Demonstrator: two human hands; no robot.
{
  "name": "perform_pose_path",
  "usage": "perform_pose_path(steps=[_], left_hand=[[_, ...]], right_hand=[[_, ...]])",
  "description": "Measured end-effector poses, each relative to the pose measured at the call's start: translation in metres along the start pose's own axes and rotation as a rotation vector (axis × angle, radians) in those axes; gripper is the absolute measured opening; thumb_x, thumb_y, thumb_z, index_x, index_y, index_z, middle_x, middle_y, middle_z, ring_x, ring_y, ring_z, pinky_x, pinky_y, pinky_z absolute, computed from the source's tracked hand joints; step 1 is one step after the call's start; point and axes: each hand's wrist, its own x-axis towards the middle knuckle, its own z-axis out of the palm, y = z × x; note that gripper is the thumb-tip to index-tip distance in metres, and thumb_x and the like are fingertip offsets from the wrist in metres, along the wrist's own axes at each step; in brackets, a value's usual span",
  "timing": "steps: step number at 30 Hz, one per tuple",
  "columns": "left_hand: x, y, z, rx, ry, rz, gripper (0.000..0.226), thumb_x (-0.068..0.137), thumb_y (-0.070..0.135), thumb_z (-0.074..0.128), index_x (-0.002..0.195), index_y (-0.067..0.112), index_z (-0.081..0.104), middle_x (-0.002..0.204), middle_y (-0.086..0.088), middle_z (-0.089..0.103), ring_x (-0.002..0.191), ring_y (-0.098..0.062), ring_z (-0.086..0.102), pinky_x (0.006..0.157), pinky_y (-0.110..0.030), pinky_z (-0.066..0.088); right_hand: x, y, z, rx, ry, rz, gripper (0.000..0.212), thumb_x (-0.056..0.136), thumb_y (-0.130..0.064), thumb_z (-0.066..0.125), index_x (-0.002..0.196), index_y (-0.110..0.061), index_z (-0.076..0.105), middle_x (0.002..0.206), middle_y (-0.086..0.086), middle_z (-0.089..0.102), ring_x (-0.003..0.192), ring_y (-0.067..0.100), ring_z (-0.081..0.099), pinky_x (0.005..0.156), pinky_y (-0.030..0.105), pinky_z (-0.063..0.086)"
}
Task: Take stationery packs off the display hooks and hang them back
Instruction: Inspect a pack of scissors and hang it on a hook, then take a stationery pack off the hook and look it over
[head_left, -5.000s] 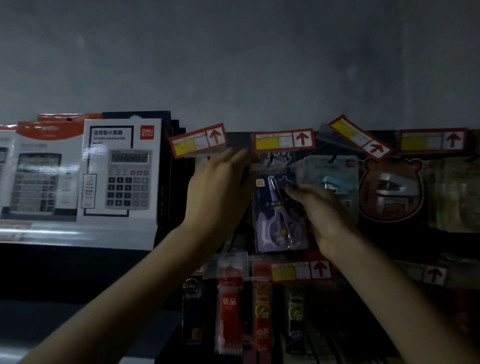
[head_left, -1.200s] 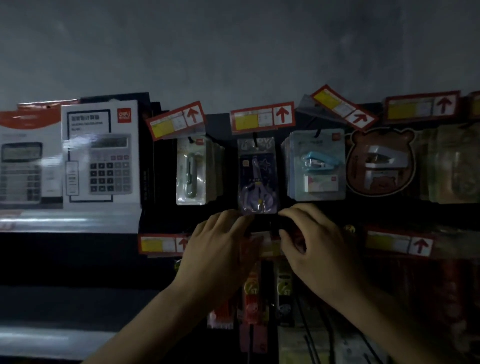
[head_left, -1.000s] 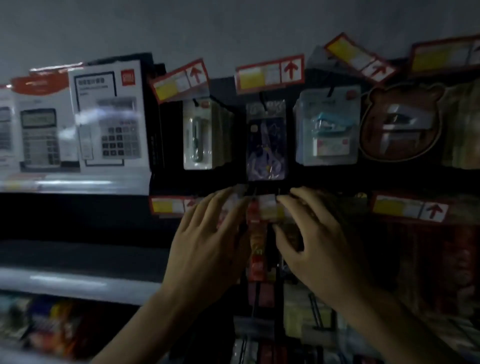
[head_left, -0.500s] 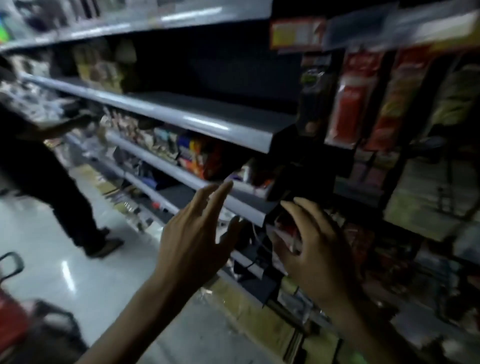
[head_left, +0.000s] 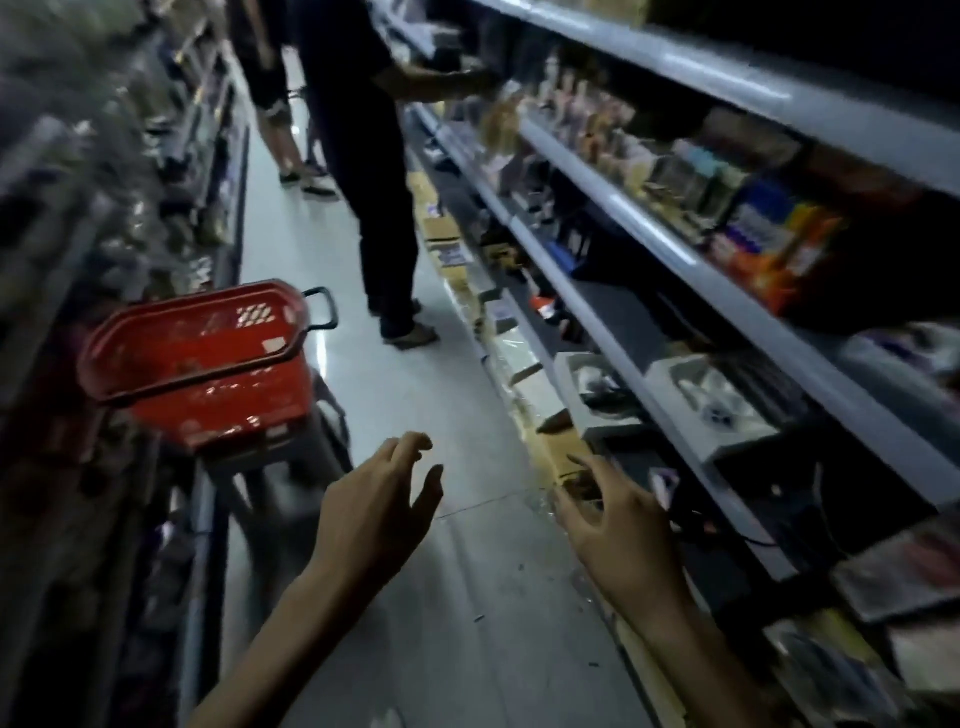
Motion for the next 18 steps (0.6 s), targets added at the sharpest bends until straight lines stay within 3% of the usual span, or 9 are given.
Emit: perform_pose_path(steps=[1, 3, 5, 8, 11, 14, 18], left_hand=[[0.001, -0.028, -0.001, 0.017, -0.001, -0.041, 0.017, 0.094, 0.044, 0.064, 0.101, 0.032, 0.054, 0.095, 0.011, 0.068, 0.072, -0.019, 0.07, 0.053, -0.031, 0.044], [0.003, -0.082, -0.005, 0.058, -0.023, -0.089, 0.026, 0.092, 0.04, 0.068, 0.084, 0.027, 0.048, 0.08, 0.005, 0.061, 0.064, -0.027, 0.065, 0.052, -0.03, 0.033], [0.001, -0.131, -0.014, 0.094, -0.029, -0.128, 0.031, 0.092, 0.04, 0.066, 0.077, 0.022, 0.046, 0.075, 0.002, 0.057, 0.062, -0.032, 0.064, 0.048, -0.033, 0.037], [-0.001, -0.197, -0.027, 0.108, -0.015, -0.188, 0.037, 0.094, 0.039, 0.065, 0.072, 0.024, 0.039, 0.069, 0.004, 0.052, 0.06, -0.029, 0.062, 0.047, -0.032, 0.039], [0.005, -0.241, -0.031, 0.116, -0.024, -0.247, 0.037, 0.097, 0.041, 0.063, 0.073, 0.021, 0.045, 0.072, 0.002, 0.055, 0.063, -0.026, 0.062, 0.05, -0.037, 0.046], [0.024, -0.27, -0.028, 0.12, -0.016, -0.277, 0.035, 0.099, 0.043, 0.063, 0.075, 0.021, 0.048, 0.074, 0.003, 0.056, 0.064, -0.025, 0.06, 0.051, -0.036, 0.046], [0.063, -0.298, -0.016, 0.111, -0.027, -0.341, 0.035, 0.103, 0.046, 0.051, 0.08, 0.02, 0.057, 0.082, 0.003, 0.061, 0.072, -0.026, 0.063, 0.057, -0.039, 0.05]], right_hand=[[0.014, -0.016, 0.022, 0.007, -0.042, -0.029, 0.029, 0.093, -0.034, 0.071, 0.122, -0.03, 0.065, 0.102, -0.013, 0.066, 0.096, 0.011, 0.064, 0.086, 0.014, 0.044], [0.041, -0.048, 0.065, 0.001, -0.127, -0.111, 0.018, 0.094, -0.032, 0.069, 0.112, -0.029, 0.071, 0.097, -0.011, 0.068, 0.089, 0.008, 0.065, 0.078, 0.026, 0.054], [0.064, -0.075, 0.107, -0.06, -0.202, -0.185, 0.008, 0.095, -0.035, 0.067, 0.093, -0.03, 0.072, 0.092, -0.01, 0.069, 0.085, 0.01, 0.065, 0.074, 0.031, 0.052], [0.089, -0.108, 0.159, -0.116, -0.269, -0.214, 0.037, 0.096, -0.045, 0.063, 0.068, -0.023, 0.066, 0.085, -0.009, 0.065, 0.077, 0.012, 0.063, 0.07, 0.034, 0.049], [0.11, -0.13, 0.194, -0.123, -0.332, -0.253, 0.051, 0.1, -0.045, 0.059, 0.058, -0.017, 0.07, 0.095, -0.009, 0.072, 0.084, 0.011, 0.067, 0.076, 0.034, 0.052], [0.139, -0.142, 0.222, -0.096, -0.41, -0.269, 0.049, 0.104, -0.04, 0.052, 0.069, -0.018, 0.078, 0.119, -0.003, 0.074, 0.108, 0.017, 0.069, 0.09, 0.033, 0.052], [0.193, -0.147, 0.252, -0.129, -0.506, -0.309, 0.038, 0.105, -0.035, 0.047, 0.106, -0.016, 0.08, 0.143, -0.001, 0.062, 0.129, 0.018, 0.058, 0.103, 0.032, 0.044]])
